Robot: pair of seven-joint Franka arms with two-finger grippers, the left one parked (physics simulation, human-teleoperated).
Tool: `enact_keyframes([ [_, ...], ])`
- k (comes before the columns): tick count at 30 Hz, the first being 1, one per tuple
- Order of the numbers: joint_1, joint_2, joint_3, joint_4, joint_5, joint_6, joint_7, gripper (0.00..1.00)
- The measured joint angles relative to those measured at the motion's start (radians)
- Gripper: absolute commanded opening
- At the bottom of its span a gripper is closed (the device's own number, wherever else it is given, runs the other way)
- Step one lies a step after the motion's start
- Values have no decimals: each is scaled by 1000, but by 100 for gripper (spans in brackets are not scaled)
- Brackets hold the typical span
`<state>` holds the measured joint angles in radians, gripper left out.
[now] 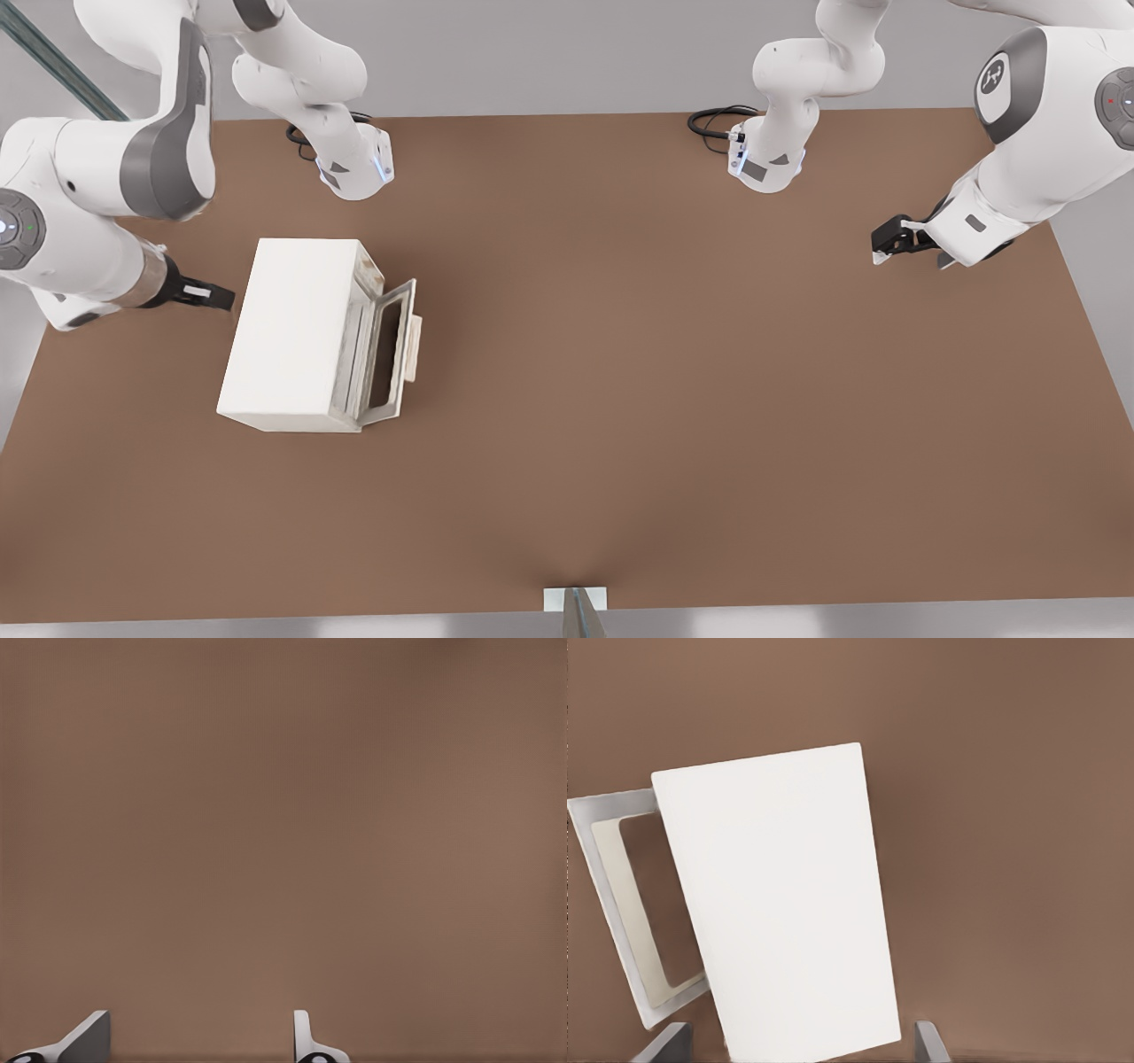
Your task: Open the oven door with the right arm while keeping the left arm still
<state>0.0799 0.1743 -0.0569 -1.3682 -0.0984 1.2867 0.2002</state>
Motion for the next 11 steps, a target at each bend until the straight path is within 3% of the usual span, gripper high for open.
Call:
enact_keyframes([
  [11,-2,-13,-26,-29,29,-11,-128,100],
])
